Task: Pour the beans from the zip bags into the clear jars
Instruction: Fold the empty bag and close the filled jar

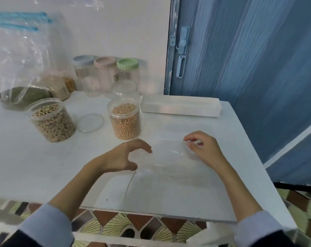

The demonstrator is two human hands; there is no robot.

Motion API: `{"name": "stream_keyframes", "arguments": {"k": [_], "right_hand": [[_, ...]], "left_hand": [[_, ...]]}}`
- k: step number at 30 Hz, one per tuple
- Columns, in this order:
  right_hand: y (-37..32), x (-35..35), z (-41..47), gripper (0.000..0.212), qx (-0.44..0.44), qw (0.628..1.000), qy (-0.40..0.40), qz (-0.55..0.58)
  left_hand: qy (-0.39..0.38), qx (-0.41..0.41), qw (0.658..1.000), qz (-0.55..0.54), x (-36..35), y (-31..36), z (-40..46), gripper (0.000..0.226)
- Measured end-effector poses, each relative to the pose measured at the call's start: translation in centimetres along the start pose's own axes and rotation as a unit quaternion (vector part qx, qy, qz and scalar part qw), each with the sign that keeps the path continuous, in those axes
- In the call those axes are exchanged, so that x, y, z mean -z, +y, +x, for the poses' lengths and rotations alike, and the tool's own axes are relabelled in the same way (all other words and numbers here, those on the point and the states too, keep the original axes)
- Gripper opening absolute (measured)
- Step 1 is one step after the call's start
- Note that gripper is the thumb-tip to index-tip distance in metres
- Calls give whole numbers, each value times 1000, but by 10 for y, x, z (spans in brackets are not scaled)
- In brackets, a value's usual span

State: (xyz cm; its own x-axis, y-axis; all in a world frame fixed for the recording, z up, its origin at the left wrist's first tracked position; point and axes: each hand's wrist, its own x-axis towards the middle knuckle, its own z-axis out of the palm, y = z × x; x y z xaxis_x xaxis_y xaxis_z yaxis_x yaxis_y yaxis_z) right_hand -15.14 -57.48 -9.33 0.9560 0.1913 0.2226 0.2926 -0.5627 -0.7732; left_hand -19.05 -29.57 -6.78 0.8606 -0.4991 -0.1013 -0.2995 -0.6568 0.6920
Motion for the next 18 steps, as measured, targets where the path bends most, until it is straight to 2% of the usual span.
{"name": "stream_keyframes", "arguments": {"k": [2,4,8,11,15,18], "right_hand": [[-14,2,-16,36,-2,999,-48,9],[-22,10,-34,52,-23,996,-89,20],[-9,33,-63,69,-79,995,-68,-1],[3,36,-78,65,-119,992,-50,-7],[11,27,-91,51,-115,993,8,2],[15,17,-94,51,-96,994,19,-49]], "left_hand": [[-37,-3,999,22,-6,-3,-11,66],[-21,-19,999,36,-19,-4,-16,60],[160,-58,985,32,-47,-9,-10,22],[250,-55,966,39,-59,-11,-4,11],[252,-61,964,60,-63,-10,-6,14],[251,-54,964,70,-66,-12,-11,31]]}}
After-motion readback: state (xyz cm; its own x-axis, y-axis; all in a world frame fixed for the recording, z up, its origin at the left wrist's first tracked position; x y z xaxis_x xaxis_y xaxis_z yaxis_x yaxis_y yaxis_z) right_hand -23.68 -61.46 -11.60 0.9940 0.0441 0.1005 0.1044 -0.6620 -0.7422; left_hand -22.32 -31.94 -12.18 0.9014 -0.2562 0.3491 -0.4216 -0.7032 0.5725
